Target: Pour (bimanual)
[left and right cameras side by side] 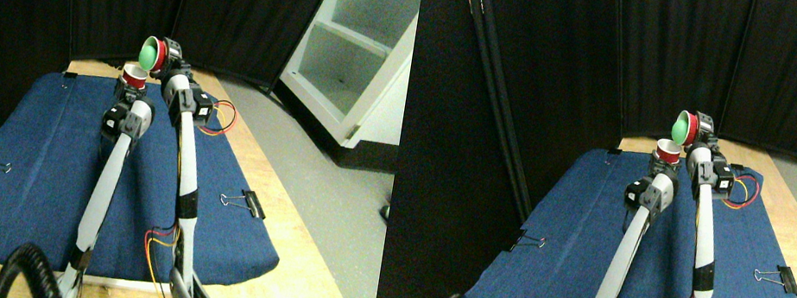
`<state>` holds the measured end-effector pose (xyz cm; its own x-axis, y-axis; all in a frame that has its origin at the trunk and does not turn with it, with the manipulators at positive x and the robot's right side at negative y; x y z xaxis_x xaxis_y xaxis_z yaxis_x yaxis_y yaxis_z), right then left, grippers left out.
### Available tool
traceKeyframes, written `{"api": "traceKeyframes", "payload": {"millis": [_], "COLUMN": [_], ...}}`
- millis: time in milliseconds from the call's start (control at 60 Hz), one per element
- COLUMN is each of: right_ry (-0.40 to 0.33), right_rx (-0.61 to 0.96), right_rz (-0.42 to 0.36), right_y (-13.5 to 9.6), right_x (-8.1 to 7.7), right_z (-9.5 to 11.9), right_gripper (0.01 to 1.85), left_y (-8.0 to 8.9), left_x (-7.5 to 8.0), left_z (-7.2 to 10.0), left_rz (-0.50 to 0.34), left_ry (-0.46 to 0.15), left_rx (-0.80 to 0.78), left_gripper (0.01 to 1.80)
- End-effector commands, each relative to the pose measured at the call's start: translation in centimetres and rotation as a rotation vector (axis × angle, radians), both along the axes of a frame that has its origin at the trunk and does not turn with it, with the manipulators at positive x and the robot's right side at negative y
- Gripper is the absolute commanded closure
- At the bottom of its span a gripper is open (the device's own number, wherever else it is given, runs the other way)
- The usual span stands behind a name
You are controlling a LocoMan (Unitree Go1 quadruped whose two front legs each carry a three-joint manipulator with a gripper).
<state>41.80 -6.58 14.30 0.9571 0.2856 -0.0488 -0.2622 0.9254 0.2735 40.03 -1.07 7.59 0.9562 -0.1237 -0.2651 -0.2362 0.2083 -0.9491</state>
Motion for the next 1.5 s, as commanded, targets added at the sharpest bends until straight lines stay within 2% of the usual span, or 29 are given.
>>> {"api": "traceKeyframes", "payload": {"millis": [17, 267, 450, 783, 867, 967, 1133, 1183, 1217, 1250, 1317, 1350, 1433, 1500], "right_ry": [-0.052, -0.075, -0.103, -0.099, -0.076, -0.08, -0.066, -0.044, -0.048, -0.026, -0.003, 0.029, 0.072, 0.092], "right_rx": [0.002, -0.079, -0.145, -0.23, -0.224, -0.221, -0.108, -0.047, -0.015, 0.055, 0.121, 0.173, 0.26, 0.35], "right_rz": [0.021, 0.021, 0.055, 0.068, 0.04, 0.036, -0.021, -0.074, -0.081, -0.121, -0.143, -0.192, -0.256, -0.257], "right_y": [-0.1, -0.2, -0.4, -0.3, -0.2, -0.2, -0.6, -0.9, -0.9, -1.1, -1.4, -1.6, -1.8, -2.1], "right_x": [0.2, 0.2, 0.5, 0.8, 0.8, 1.0, 1.5, 1.7, 1.8, 1.9, 2.1, 2.1, 2.0, 2.1], "right_z": [0.8, 0.8, 0.9, 0.3, 0.2, 0.2, 0.2, 0.2, 0.1, 0.1, -0.1, -0.1, -0.2, -0.3], "right_gripper": [1.53, 1.53, 1.53, 1.53, 1.53, 1.53, 1.53, 1.53, 1.53, 1.53, 1.53, 1.53, 1.53, 1.53], "left_y": [-0.2, -0.3, -0.6, -0.6, -0.7, -0.6, -0.2, -0.1, -0.1, 0.0, 0.1, 0.2, 0.3, 0.3], "left_x": [-0.1, 0.1, 0.4, 0.9, 0.9, 1.0, 1.1, 1.2, 1.2, 1.2, 1.2, 1.2, 1.2, 1.3], "left_z": [0.8, 0.7, 0.6, 0.5, 0.5, 0.5, 0.4, 0.3, 0.3, 0.2, 0.2, 0.2, 0.3, 0.3], "left_rz": [0.008, 0.003, 0.006, 0.01, 0.012, 0.016, 0.023, 0.018, 0.018, 0.015, 0.016, 0.019, 0.017, 0.013], "left_ry": [-0.037, -0.03, -0.029, -0.024, -0.023, -0.025, -0.026, -0.027, -0.029, -0.028, -0.03, -0.032, -0.033, -0.035], "left_rx": [-0.023, -0.026, -0.021, -0.03, -0.027, -0.017, -0.023, -0.021, -0.021, -0.02, -0.017, -0.016, -0.01, -0.01], "left_gripper": [1.48, 1.48, 1.48, 1.48, 1.48, 1.48, 1.48, 1.48, 1.48, 1.48, 1.48, 1.48, 1.48, 1.48]}}
